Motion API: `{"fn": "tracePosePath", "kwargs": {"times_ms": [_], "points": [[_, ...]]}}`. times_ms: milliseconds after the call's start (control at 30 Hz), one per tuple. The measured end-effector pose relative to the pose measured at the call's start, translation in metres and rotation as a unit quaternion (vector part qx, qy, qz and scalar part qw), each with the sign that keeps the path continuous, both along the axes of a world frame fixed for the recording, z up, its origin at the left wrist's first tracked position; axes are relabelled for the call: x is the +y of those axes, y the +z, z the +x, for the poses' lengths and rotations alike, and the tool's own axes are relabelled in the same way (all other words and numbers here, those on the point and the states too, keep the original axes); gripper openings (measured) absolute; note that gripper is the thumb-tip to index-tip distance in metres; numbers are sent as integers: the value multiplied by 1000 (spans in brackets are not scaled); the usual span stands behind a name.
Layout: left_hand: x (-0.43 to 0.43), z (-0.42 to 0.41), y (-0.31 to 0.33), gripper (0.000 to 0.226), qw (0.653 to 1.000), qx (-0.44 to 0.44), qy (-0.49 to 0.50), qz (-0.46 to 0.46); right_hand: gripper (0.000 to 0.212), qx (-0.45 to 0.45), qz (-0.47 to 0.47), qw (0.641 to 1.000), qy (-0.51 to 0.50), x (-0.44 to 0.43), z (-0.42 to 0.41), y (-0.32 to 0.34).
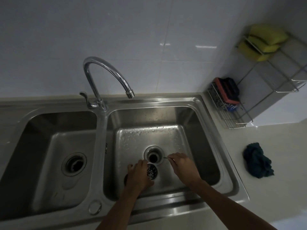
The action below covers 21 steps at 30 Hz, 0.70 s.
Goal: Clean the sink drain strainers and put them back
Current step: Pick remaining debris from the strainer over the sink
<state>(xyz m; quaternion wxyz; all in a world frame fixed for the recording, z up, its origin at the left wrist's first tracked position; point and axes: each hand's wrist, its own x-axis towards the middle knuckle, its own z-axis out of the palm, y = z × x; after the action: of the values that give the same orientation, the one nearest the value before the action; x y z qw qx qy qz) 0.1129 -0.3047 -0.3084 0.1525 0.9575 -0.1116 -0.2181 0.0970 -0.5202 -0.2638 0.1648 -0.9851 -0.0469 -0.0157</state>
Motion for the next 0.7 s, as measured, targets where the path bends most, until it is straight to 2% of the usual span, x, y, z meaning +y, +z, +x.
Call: {"fn": "tracePosePath", "kwargs": {"times_ms": [200, 467, 700], "points": [[-6, 5, -9, 94, 994, -17, -70, 77, 18, -16, 19, 1000, -10, -9, -3, 1], [-29, 5, -21, 93, 986, 11, -103, 134, 19, -8, 14, 1000, -11, -14, -12, -7], [-26, 4, -22, 73, 976, 15, -131, 175, 16, -30, 19, 999, -27, -23, -14, 0]]}}
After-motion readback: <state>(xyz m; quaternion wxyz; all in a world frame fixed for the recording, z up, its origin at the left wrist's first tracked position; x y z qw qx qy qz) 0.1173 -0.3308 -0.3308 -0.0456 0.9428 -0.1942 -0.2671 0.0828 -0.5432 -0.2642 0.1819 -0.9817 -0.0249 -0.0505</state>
